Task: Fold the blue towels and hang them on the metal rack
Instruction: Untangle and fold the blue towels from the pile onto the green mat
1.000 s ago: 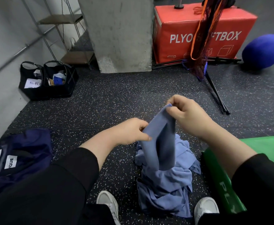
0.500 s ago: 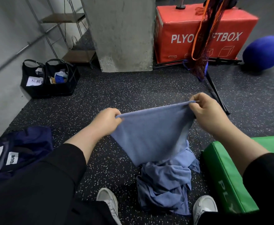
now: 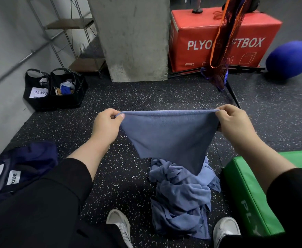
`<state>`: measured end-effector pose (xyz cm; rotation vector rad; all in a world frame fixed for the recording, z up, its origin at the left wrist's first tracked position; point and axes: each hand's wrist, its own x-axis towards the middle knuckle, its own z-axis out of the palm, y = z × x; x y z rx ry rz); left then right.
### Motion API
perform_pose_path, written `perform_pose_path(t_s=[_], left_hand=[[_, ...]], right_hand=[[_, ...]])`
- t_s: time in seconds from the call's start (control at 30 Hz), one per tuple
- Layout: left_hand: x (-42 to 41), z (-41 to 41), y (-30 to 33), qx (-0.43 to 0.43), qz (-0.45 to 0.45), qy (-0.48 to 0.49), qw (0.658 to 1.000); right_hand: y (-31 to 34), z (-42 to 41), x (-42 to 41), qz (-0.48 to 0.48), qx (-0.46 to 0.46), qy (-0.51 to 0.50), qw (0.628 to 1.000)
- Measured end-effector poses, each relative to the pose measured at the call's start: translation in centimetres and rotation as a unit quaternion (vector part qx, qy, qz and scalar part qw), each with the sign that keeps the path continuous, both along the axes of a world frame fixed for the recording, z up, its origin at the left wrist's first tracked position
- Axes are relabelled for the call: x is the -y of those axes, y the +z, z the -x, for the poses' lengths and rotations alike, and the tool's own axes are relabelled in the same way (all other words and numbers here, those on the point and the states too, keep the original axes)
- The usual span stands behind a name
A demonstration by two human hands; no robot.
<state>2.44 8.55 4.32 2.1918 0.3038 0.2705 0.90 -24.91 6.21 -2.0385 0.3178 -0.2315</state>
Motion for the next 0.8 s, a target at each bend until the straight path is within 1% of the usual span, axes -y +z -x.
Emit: perform_pose_path(t_s=[0.1,0.2,0.27,0.33,0.4,0.53,0.67,0.73,0.8], left_hand=[[0.9,-0.1,-0.2,-0.032,0.126,-0.007,0.991],[1.7,-0.4,-0.7,-0.062,0.248,0.0,0.967],[2.7,0.0,0.0,-0.084,0.314,0.016,0.946],[3.6,0.1,-0.2,-0.102,0.352,0.027,0.93],[4.4,0.2,-0.5,-0.114,0.358,0.022,0.926],[6.7,0.8,0.3,-0.117,0.371,-0.006,0.921],[8.7,1.0,0.7,-0.093,0.334,-0.057,0.936],[9.4,1.0,0.7,-0.064,0.291,-0.085,0.951],[10.1,1.0,0.3,-0.038,0.218,-0.115,0.968]], right_hand=[[-0.2,-0.1,-0.3,-0.038,-0.023,-0.007,0.999],[0.0,0.0,-0.7,-0.078,-0.057,-0.011,0.995],[0.4,0.1,-1.0,-0.121,-0.077,-0.014,0.989],[0.3,0.2,-1.2,-0.178,-0.105,-0.012,0.978],[-0.2,0.0,-1.5,-0.217,-0.134,0.011,0.967],[-0.7,0.3,-3.2,-0.245,-0.151,0.06,0.956],[-0.4,0.7,-5.2,-0.288,-0.135,0.098,0.943],[-0.5,0.6,-6.0,-0.297,-0.128,0.1,0.941],[-0.8,0.4,-6.7,-0.292,-0.124,0.089,0.944]])
